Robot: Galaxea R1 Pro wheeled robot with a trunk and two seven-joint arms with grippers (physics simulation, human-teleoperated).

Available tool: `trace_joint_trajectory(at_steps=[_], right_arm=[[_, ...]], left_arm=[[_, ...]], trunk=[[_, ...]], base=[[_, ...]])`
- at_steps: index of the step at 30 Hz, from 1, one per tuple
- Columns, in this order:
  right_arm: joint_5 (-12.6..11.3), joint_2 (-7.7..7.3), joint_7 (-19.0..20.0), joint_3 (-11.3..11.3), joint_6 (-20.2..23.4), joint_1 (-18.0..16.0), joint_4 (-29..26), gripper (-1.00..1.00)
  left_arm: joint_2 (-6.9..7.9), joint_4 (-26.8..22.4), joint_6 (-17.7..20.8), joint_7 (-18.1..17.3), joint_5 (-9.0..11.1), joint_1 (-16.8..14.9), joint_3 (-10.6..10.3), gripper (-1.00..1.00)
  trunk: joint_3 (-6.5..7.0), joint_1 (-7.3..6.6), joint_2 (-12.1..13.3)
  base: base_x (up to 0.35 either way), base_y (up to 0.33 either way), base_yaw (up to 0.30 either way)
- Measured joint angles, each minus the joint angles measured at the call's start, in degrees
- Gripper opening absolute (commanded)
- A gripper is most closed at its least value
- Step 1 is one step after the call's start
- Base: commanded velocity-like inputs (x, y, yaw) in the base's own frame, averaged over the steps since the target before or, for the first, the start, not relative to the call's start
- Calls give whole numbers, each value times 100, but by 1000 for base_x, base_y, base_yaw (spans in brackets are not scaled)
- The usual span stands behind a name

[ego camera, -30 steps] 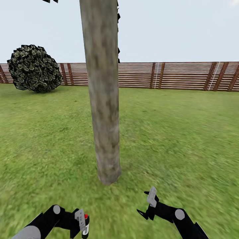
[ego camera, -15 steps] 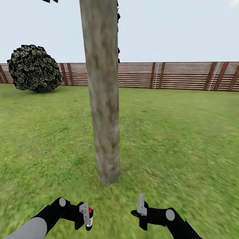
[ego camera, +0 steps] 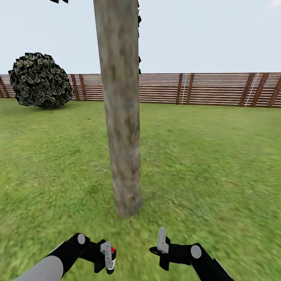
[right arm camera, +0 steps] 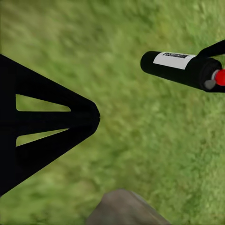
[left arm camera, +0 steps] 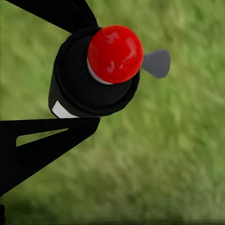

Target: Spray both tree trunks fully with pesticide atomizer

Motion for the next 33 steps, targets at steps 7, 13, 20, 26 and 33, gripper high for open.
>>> trace_joint_trajectory(at_steps=[7,13,20,26,33], right_arm=[[0,72,1,0,0,-34,-28,-100],[0,109,1,0,0,-40,-79,-100],[0,152,1,3,0,-38,-76,-100],[0,192,1,9,0,-40,-65,-100],[0,206,1,9,0,-38,-73,-100]], left_arm=[[-201,0,-14,-8,-34,4,-22,-100],[-334,-6,11,-3,-22,-3,-496,-100],[-528,-8,5,-2,-31,-3,-582,-100],[-698,-34,-6,-2,-27,-12,-590,-100],[-755,-259,13,-4,-21,-4,-590,-100]], trunk=[[0,0,0],[0,0,0],[0,0,0],[0,0,0],[0,0,0]], base=[[0,0,0],[0,0,0],[0,0,0],[0,0,0],[0,0,0]])
